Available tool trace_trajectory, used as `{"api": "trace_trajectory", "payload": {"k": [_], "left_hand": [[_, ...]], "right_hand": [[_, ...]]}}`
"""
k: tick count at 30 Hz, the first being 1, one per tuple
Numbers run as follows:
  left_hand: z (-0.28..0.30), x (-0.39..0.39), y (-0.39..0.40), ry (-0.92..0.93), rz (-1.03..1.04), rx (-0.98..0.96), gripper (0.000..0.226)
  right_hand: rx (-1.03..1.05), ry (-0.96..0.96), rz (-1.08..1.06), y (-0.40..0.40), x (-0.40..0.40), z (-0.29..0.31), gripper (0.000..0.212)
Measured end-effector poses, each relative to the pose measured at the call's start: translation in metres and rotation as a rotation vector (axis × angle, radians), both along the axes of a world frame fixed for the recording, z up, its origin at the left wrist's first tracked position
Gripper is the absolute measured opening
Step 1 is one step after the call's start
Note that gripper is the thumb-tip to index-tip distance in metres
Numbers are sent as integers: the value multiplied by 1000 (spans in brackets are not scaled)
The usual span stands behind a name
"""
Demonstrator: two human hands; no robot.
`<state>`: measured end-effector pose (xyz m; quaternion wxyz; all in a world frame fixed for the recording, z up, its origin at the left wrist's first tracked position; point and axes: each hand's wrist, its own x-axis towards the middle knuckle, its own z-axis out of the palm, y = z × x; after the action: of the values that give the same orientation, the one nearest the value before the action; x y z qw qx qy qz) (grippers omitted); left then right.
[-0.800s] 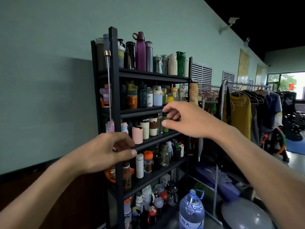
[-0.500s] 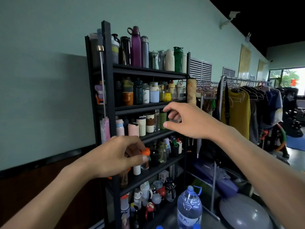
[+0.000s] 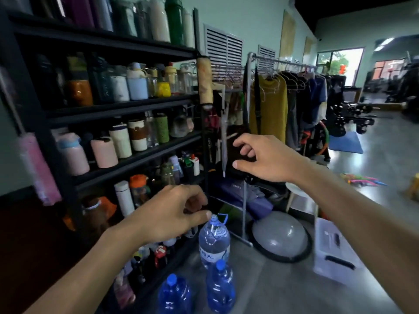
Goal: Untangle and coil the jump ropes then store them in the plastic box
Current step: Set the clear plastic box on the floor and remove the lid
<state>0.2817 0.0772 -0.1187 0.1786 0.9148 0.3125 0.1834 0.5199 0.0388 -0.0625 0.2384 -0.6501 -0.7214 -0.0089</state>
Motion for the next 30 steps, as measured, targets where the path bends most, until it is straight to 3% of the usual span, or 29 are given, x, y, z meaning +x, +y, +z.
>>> {"api": "trace_trajectory", "payload": {"k": [9,14,21,25,30], "left_hand": [[-109,187,102,65,-143,-149,19],[-164,291,146,95,-184,-217,33],[-247,452,164,174,-234,-321,24],[-295,561,161,218,-236,-381,31],[-337,664,158,195,-154,-455,16]], "right_hand": [[-153,93,-237,71,175,-122,50],[-248,108,-360,104,272,-182,45],[-353,190,-451,116,418,-276,48],[-413,228,-481,114,525,-324,46],[-489,269,-506,118,641,-370,42]]}}
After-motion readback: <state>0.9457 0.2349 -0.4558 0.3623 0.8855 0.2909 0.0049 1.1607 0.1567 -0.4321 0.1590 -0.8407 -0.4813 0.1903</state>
